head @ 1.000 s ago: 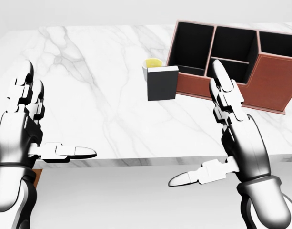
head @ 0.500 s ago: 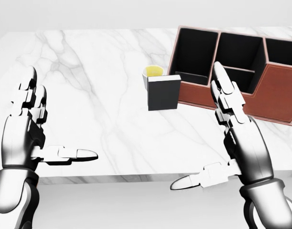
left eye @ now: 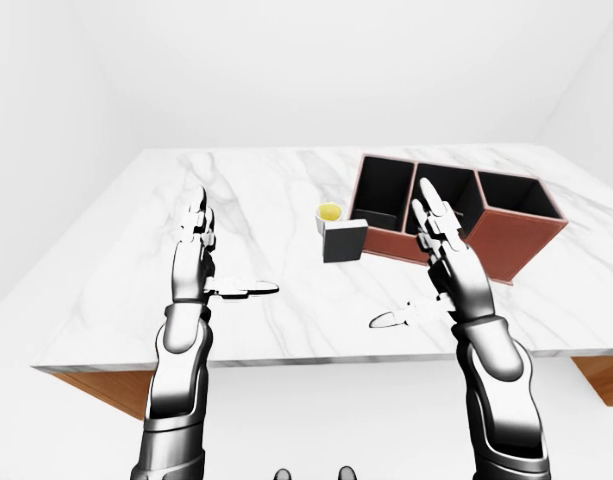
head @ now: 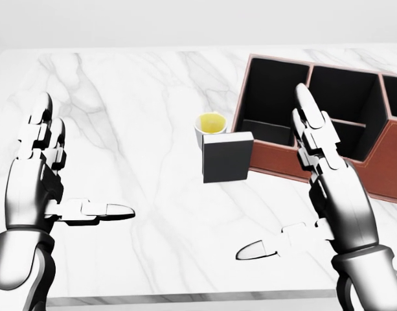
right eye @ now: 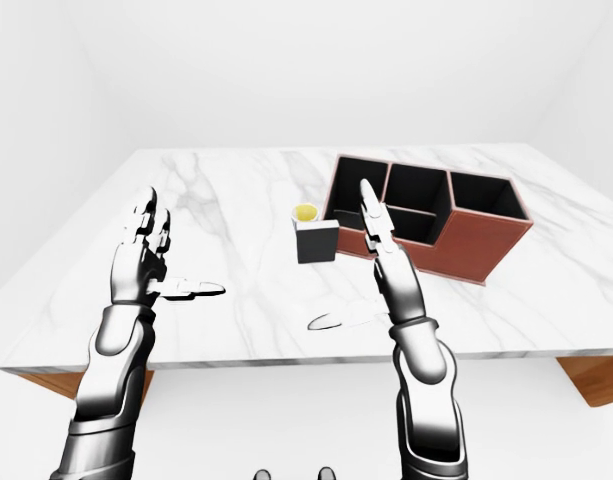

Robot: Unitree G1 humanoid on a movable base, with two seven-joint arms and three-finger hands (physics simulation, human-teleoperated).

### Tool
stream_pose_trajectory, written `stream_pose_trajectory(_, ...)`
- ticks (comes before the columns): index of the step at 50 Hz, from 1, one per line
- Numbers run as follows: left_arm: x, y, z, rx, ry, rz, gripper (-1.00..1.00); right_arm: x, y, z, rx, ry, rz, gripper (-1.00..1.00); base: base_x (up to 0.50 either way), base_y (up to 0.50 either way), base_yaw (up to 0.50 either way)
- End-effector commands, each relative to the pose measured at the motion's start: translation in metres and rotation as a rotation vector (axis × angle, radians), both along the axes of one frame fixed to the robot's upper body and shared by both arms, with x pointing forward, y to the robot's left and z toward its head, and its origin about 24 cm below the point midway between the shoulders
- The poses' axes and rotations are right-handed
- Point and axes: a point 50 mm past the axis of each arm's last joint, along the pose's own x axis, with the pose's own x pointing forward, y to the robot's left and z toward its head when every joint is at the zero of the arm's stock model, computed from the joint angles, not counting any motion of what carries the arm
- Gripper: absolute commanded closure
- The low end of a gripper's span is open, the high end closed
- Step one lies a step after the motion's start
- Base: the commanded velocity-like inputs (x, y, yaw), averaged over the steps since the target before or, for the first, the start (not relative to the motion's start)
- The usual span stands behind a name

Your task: Pick up the book and place it in the caddy.

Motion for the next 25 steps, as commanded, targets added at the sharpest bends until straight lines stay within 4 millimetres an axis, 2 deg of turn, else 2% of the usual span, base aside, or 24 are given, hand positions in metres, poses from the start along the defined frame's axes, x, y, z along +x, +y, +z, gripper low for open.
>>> stream_pose_trajectory(1,-0.0016,-0.001,0.003,0.001,-0.014,-0.003,-1.0,-0.0017,-0.0008,0.0019,0.0,-0.009,0.0,-1.0,0.36,0.0,0.0)
stream_pose_trajectory(4,-0.0009,-0.0013,-0.0025,0.004,0.009,-0.003,-1.0,-0.0018,-0.0014,-0.001,0.002,0.005,-0.001,-1.0,0.36,0.0,0.0)
stream_pose_trajectory(25,-0.001,-0.0015,-0.0024,0.003,0.008,0.005,-1.0,-0.0011,-0.0028,-0.0048,-0.001,0.022,-0.007,-1.0,0.36,0.0,0.0)
